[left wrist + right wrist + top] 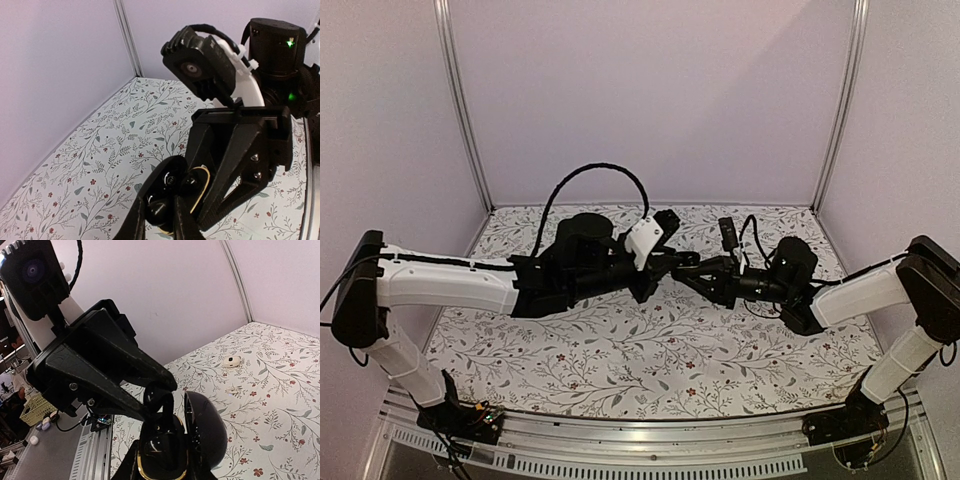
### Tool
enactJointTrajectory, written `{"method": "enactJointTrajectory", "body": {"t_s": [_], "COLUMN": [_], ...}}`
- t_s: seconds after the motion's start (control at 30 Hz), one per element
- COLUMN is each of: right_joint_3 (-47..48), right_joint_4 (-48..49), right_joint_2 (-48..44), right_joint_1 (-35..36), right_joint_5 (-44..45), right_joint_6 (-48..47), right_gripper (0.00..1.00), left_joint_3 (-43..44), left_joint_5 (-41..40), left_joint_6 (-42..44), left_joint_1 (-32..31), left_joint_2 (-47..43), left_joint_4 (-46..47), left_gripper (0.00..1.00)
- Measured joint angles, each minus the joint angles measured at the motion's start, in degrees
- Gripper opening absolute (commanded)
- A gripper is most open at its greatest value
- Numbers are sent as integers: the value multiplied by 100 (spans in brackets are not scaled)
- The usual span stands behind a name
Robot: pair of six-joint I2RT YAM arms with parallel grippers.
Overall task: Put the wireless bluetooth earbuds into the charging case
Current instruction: Close the charging case with the earbuds at the corner of the board.
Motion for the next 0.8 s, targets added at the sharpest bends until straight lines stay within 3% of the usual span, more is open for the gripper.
{"method": "enactJointTrajectory", "body": {"t_s": [0.8], "right_joint_3": [92], "right_joint_4": [-146], "right_joint_2": [0], "right_joint_1": [-4], "right_joint_5": [120], "right_joint_6": [-522], "right_gripper": [0], "left_joint_3": [-17], "left_joint_5": [313], "left_joint_6": [17], "left_joint_1": [-107], "left_joint_2": [-157], "left_joint_4": [-83], "left_gripper": [27]}}
